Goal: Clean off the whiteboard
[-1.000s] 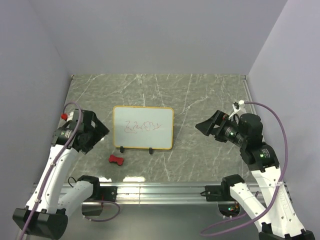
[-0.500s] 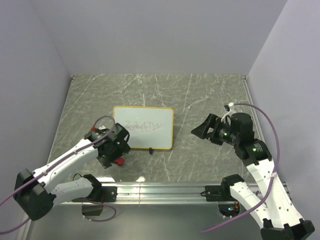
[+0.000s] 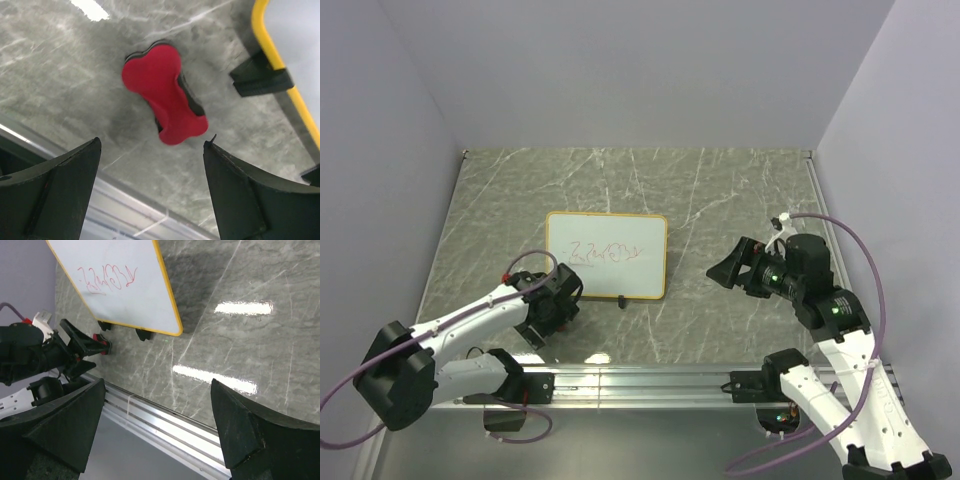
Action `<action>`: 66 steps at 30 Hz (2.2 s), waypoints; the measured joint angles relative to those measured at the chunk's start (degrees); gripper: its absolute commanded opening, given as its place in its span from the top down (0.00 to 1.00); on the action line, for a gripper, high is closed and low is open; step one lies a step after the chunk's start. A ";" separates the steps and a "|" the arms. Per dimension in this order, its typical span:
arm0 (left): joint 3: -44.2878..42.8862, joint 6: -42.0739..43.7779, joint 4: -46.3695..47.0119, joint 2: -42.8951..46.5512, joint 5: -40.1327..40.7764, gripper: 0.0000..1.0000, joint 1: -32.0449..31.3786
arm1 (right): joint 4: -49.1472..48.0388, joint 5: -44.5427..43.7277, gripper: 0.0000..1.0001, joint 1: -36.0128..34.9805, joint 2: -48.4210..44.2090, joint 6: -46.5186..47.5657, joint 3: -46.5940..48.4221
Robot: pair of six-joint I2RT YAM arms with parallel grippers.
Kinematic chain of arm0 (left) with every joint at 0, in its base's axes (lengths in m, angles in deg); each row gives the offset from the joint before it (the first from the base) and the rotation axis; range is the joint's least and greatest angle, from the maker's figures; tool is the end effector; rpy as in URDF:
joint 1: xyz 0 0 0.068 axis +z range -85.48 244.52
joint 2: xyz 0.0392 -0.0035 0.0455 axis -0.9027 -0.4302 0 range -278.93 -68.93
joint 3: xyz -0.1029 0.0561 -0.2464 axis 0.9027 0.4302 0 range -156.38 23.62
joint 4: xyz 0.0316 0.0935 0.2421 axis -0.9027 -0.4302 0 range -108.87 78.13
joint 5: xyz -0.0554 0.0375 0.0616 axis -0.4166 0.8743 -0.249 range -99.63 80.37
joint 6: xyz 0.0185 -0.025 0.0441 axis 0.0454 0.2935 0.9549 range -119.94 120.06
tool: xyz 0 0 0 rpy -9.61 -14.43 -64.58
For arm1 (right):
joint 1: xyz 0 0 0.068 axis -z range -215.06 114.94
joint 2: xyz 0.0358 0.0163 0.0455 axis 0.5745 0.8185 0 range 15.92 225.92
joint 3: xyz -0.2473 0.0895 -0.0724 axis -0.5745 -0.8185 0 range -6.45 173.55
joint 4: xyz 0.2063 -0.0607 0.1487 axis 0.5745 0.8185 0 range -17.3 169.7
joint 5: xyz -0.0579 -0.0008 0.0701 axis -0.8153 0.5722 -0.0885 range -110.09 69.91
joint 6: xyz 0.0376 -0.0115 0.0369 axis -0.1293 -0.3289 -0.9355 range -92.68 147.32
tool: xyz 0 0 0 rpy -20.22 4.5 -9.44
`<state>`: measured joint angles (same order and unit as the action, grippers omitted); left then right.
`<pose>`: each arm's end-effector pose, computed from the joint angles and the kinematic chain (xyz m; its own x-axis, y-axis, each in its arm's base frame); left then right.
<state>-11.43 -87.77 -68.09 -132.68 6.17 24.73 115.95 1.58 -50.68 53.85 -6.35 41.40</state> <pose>0.1265 -0.0927 0.1774 -0.6258 -0.7301 -0.2744 -0.7422 0.6656 -0.0781 0.1238 0.0482 0.3182 -0.7438 0.3272 -0.5829 -0.1621 0.7577 0.6321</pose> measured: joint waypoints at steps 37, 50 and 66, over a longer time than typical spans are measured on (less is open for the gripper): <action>2.40 8.55 7.96 -3.48 0.96 1.00 11.39 | 1.77 -1.29 0.09 -0.55 2.16 1.90 -0.74; -13.44 12.33 2.71 -0.44 7.78 1.00 6.95 | -6.69 -0.07 0.09 -0.63 15.06 1.70 0.15; -29.66 28.83 20.87 -18.27 12.20 1.00 -14.27 | -20.22 5.57 0.18 -1.79 40.22 3.74 12.61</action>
<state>-41.09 -58.94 -47.22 -150.95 18.36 10.46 95.73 7.15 -52.47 94.07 -2.61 54.01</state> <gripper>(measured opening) 0.091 0.825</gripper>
